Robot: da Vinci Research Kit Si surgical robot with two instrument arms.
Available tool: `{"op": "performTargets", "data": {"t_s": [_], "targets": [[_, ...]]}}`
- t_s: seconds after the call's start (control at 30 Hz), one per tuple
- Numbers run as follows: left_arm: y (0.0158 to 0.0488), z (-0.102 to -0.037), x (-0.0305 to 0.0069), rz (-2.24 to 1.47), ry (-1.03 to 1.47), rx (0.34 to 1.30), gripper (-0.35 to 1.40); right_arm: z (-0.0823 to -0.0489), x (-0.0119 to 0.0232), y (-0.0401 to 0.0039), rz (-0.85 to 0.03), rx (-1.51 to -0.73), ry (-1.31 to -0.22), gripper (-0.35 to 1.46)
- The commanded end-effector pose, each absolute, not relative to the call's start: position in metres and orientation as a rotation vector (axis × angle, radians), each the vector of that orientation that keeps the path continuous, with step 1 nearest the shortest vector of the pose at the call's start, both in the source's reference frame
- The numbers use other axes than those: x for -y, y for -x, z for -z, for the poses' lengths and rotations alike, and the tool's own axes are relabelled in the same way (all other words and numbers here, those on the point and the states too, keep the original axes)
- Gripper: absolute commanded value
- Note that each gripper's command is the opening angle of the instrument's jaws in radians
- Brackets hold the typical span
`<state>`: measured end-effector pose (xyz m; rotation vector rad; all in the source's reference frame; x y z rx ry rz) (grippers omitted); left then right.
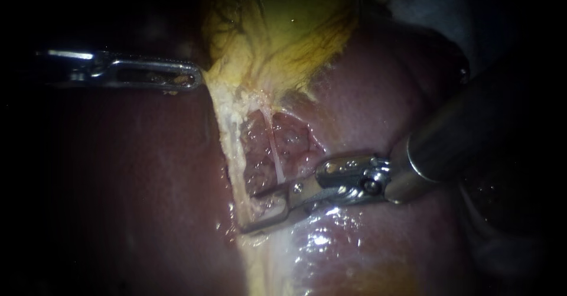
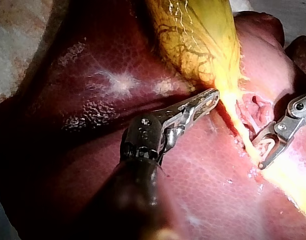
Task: Clipping first clip left tube
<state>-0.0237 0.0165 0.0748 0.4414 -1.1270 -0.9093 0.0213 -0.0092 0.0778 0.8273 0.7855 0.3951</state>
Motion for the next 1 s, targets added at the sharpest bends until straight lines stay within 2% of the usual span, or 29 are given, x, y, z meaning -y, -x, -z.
{"op": "performTargets", "data": {"t_s": [0.03,0.17,0.43,0.57,0.73,0.77,0.87,1.0], "targets": [[0.0237,-0.0748,-0.0165,0.909,-0.442,1.127,-0.35,-0.0778,0.0092,-0.0213,-0.396,-0.785,-0.827,0.22],[0.0237,-0.0748,-0.0165,0.909,-0.442,1.127,-0.35,-0.0779,0.0089,-0.0214,-0.402,-0.787,-0.819,0.44],[0.0237,-0.0748,-0.0165,0.909,-0.442,1.127,-0.35,-0.0788,0.0080,-0.0212,-0.449,-0.801,-0.755,0.60],[0.0237,-0.0748,-0.0165,0.909,-0.442,1.127,-0.35,-0.0791,0.0074,-0.0209,-0.464,-0.811,-0.720,0.60],[0.0237,-0.0748,-0.0165,0.909,-0.442,1.127,-0.35,-0.0790,0.0063,-0.0206,-0.475,-0.833,-0.720,0.60],[0.0237,-0.0748,-0.0165,0.909,-0.442,1.127,-0.35,-0.0788,0.0061,-0.0206,-0.485,-0.861,-0.727,0.60],[0.0237,-0.0748,-0.0165,0.909,-0.442,1.127,-0.35,-0.0785,0.0055,-0.0205,-0.498,-0.882,-0.729,0.60],[0.0237,-0.0748,-0.0165,0.909,-0.442,1.127,-0.35,-0.0783,0.0048,-0.0204,-0.508,-0.888,-0.727,0.60]]}}
